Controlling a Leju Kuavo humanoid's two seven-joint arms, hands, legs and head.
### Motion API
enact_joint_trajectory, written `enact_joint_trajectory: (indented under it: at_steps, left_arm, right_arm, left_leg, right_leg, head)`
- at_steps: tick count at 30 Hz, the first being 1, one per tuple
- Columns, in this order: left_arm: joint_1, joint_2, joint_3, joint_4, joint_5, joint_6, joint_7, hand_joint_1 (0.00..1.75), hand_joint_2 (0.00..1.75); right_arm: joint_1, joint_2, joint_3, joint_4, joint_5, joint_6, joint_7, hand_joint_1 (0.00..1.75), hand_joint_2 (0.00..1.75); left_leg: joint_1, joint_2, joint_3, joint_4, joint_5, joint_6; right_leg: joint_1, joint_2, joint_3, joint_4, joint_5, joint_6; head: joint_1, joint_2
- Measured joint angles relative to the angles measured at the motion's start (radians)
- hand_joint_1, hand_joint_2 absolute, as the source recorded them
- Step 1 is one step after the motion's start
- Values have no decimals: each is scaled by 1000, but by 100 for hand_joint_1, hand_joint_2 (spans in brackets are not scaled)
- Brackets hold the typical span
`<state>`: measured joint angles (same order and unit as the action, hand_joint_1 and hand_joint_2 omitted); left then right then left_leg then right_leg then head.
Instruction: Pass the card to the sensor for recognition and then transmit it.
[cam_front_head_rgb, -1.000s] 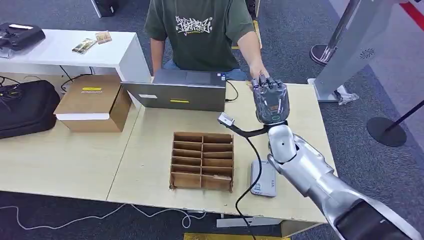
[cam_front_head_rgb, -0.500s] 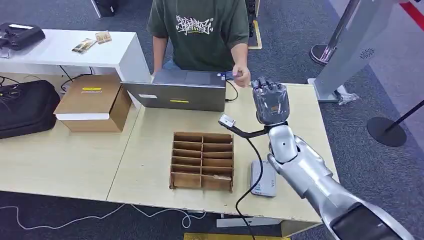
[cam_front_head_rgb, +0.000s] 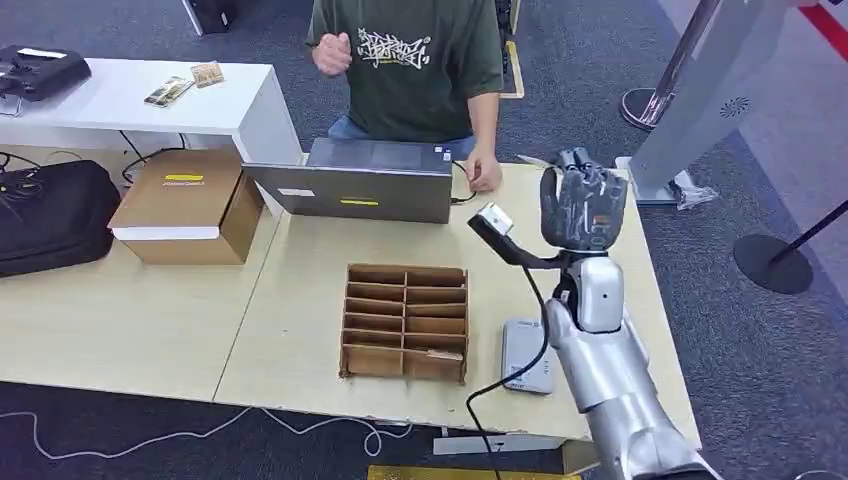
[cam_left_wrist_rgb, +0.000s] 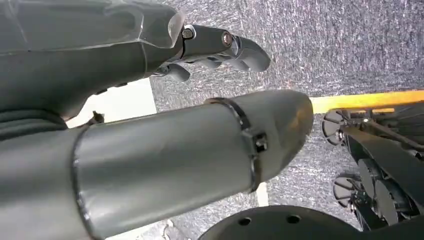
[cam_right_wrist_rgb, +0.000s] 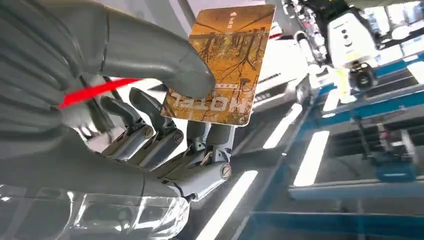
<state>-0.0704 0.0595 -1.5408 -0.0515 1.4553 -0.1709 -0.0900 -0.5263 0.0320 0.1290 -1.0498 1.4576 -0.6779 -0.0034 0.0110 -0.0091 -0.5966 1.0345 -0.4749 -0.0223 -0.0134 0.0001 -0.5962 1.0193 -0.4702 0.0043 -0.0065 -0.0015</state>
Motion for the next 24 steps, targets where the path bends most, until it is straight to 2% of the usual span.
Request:
enact_joint_trajectory:
  at_steps: [8, 24]
  left_arm:
    - [1, -1, 0, 0, 0, 0, 0, 0, 0]
    - [1, -1, 0, 0, -19, 1, -5, 0, 0]
  right_arm:
    - [73, 42, -72, -74, -11, 0, -28, 175, 175]
    - [143, 48, -106, -148, -30, 0, -27, 175, 175]
  left_leg:
    - [0, 0, 0, 0, 0, 0]
    - [0, 0, 0, 0, 0, 0]
  right_leg:
    - [0, 0, 0, 0, 0, 0]
    - [0, 0, 0, 0, 0, 0]
  head:
    - [0, 0]
    - [0, 0]
